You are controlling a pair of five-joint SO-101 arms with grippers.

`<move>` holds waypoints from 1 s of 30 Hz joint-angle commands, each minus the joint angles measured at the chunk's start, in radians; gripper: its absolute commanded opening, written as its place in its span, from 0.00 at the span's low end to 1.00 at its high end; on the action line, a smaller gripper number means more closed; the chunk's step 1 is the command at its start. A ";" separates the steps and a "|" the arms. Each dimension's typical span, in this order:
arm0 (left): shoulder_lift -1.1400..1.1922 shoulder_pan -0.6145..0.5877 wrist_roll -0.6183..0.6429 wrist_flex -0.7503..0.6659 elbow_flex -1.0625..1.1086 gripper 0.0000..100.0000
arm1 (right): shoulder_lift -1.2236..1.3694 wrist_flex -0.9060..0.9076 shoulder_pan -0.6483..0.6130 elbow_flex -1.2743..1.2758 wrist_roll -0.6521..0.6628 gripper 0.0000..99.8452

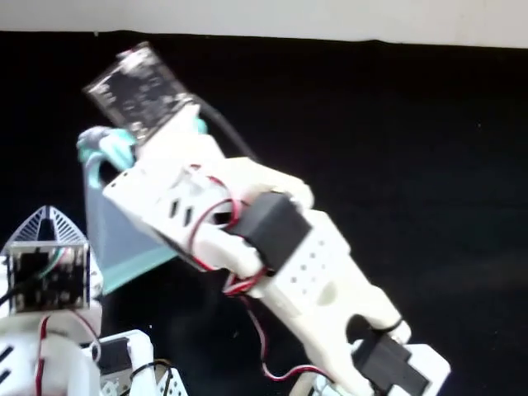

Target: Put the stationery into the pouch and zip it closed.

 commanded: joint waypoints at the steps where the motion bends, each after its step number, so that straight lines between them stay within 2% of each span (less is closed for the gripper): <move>1: 0.025 -0.031 -0.002 0.011 -0.087 0.01 | 0.013 -0.024 -0.038 -0.035 -0.006 0.01; 5: 0.030 -0.189 -0.003 0.003 -0.170 0.01 | 0.027 -0.047 -0.070 -0.035 -0.006 0.01; 8: 0.031 -0.248 0.003 0.011 -0.202 0.01 | 0.056 -0.074 -0.071 -0.035 -0.006 0.01; 13: 0.031 -0.311 0.143 0.017 -0.208 0.01 | 0.081 -0.081 -0.071 -0.035 -0.008 0.01; 19: 0.047 -0.473 0.212 -0.006 -0.199 0.02 | 0.041 -0.073 -0.071 -0.033 -0.009 0.01; 25: 0.189 -0.495 0.232 0.120 -0.209 0.17 | 0.035 -0.073 -0.071 -0.027 -0.009 0.01; 30: 0.308 -0.487 0.321 0.126 -0.308 0.19 | 0.035 -0.073 -0.071 -0.027 -0.009 0.01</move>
